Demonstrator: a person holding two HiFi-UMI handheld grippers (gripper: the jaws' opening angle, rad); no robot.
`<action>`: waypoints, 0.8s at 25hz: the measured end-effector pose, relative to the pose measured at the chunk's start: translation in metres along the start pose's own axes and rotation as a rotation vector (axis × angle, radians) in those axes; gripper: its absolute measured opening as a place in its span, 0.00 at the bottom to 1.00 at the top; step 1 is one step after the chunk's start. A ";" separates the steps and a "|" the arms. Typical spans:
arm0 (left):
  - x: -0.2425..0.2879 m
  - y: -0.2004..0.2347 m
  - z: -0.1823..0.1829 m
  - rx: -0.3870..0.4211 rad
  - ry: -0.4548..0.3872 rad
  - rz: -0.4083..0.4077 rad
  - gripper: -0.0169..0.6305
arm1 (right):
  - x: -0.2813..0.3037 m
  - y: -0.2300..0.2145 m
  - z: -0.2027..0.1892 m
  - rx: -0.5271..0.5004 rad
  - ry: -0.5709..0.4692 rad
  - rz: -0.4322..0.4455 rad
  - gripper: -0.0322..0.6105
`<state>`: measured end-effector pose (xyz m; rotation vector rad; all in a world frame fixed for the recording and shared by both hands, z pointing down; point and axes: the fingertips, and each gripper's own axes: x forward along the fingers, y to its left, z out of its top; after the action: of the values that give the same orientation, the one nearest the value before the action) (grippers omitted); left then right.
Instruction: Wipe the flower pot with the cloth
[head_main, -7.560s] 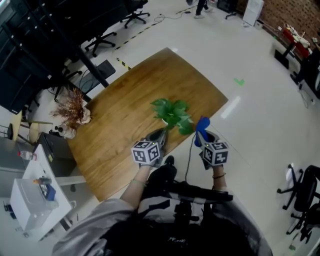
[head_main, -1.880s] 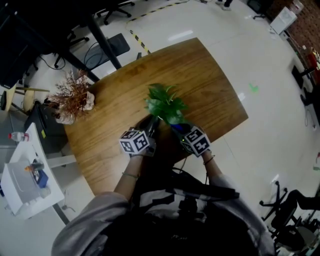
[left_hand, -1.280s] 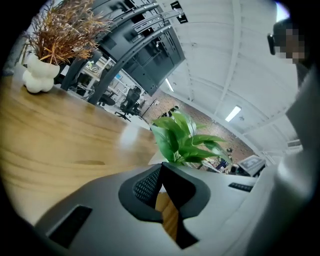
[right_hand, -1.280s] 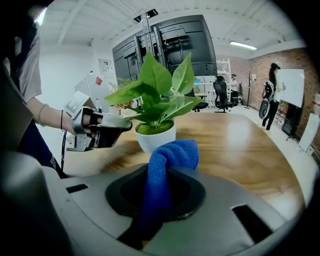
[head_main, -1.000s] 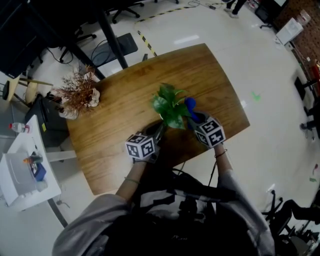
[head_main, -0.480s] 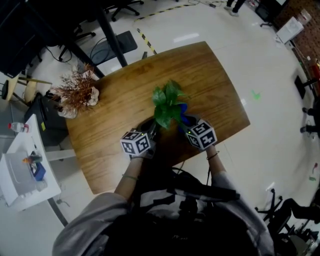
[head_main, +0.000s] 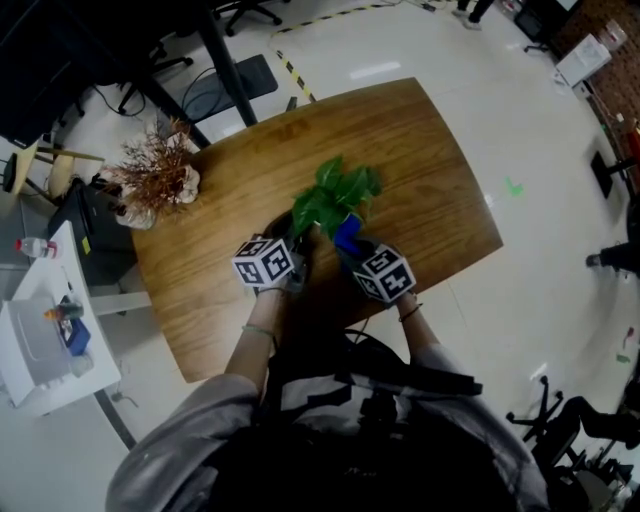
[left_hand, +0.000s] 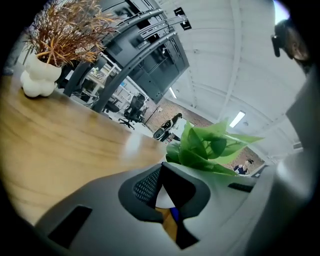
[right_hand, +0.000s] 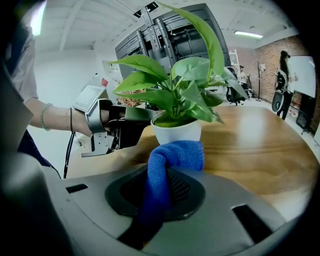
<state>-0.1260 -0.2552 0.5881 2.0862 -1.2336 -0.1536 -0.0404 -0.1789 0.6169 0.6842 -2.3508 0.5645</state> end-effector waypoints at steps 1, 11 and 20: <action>0.001 0.001 0.001 0.000 -0.002 0.001 0.03 | 0.001 0.001 0.000 0.005 0.000 0.003 0.14; -0.020 -0.013 -0.002 0.158 0.057 -0.006 0.03 | -0.033 -0.003 0.005 0.204 -0.135 -0.075 0.14; -0.058 -0.057 -0.026 0.183 0.071 -0.071 0.03 | -0.078 0.041 -0.014 0.326 -0.266 -0.132 0.14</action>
<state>-0.1049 -0.1784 0.5583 2.2732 -1.1689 0.0019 -0.0058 -0.1143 0.5661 1.1138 -2.4540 0.8533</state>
